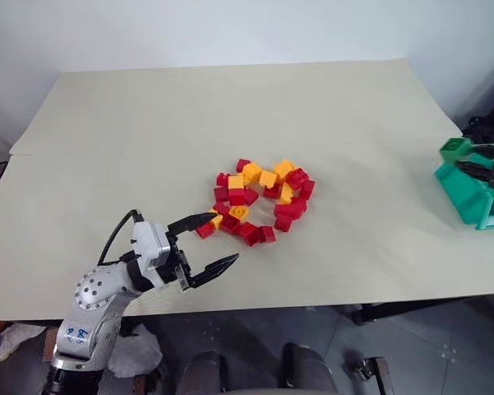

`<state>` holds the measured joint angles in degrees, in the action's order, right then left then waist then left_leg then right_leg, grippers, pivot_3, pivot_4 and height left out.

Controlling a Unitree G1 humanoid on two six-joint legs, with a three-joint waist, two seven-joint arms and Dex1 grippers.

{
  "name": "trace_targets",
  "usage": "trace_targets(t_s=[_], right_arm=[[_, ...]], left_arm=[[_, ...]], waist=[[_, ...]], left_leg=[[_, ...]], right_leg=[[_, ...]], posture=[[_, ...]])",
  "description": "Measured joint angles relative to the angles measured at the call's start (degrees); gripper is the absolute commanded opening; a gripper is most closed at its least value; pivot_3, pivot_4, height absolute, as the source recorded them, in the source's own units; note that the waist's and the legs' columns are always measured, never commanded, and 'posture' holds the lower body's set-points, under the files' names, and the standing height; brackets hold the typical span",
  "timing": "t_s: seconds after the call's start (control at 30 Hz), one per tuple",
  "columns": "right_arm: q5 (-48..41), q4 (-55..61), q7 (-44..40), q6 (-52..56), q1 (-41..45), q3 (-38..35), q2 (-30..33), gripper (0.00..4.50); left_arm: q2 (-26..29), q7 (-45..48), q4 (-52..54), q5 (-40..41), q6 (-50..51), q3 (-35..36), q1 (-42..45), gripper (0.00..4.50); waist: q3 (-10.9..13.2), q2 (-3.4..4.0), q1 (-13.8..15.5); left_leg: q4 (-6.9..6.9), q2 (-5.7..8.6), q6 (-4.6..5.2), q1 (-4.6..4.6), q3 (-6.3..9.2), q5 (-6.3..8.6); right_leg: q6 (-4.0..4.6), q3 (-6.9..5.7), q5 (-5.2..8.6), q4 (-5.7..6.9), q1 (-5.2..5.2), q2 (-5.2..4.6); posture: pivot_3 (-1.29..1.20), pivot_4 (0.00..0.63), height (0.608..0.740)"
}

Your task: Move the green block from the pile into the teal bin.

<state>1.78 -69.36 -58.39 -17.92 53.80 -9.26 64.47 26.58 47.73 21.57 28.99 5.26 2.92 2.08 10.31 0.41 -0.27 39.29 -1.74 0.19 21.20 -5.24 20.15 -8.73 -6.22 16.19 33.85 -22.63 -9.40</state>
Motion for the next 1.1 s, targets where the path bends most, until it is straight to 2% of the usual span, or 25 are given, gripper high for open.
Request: trace_targets(t_s=[0.23, 0.47, 0.77, 1.0, 1.1], right_arm=[[0.5, -2.1, 14.1, 5.9, -3.5, -1.0, 4.2, 1.49], [0.9, -4.2, 17.0, 10.4, -3.6, -0.1, 1.8, 1.49], [1.4, -4.9, 20.9, 10.5, -2.9, -0.1, 0.1, 4.44], [-0.8, -4.8, 15.7, 8.4, -2.4, -1.4, 0.1, 4.48], [-4.2, -2.8, 6.8, 4.4, -2.5, -3.4, -0.6, 4.48]], left_arm=[[-0.8, 1.1, -1.8, 0.0, -0.3, -1.5, 1.6, 4.50], [-0.6, 1.2, -1.8, 0.0, -0.3, -1.5, 1.8, 4.50], [0.0, -0.1, 0.3, 0.0, -0.2, -0.7, -0.4, 4.50], [0.2, -0.7, 0.8, 0.0, -0.2, -0.6, -1.8, 4.50], [0.6, -0.6, 0.8, 0.0, -0.3, -0.2, -2.5, 4.50]], waist=[[0.0, 0.01, -0.3], [0.0, 0.05, -1.2], [0.0, 0.05, -1.2], [0.0, 0.07, -1.3], [0.0, 0.07, -1.3]], left_leg=[[0.00, -0.01, 0.00, -0.05, -0.05, 0.00], [0.00, -0.01, 0.00, -0.03, -0.05, 0.00], [0.00, -0.01, 0.00, -0.02, -0.04, 0.00], [0.00, -0.01, 0.00, -0.03, -0.04, 0.00], [0.00, -0.01, 0.00, -0.05, -0.05, 0.00]], right_leg=[[0.00, 0.04, 0.00, 0.02, 0.00, 0.00], [0.00, 0.06, 0.00, 0.02, 0.00, 0.00], [0.00, 0.05, 0.00, 0.01, 0.00, 0.00], [0.00, 0.05, 0.00, 0.02, 0.01, 0.00], [0.00, 0.06, 0.00, 0.01, 0.00, 0.01]], posture=[[0.00, 0.150, 0.740], [0.00, 0.150, 0.740], [0.00, 0.150, 0.740], [0.00, 0.150, 0.740], [0.00, 0.150, 0.740]])
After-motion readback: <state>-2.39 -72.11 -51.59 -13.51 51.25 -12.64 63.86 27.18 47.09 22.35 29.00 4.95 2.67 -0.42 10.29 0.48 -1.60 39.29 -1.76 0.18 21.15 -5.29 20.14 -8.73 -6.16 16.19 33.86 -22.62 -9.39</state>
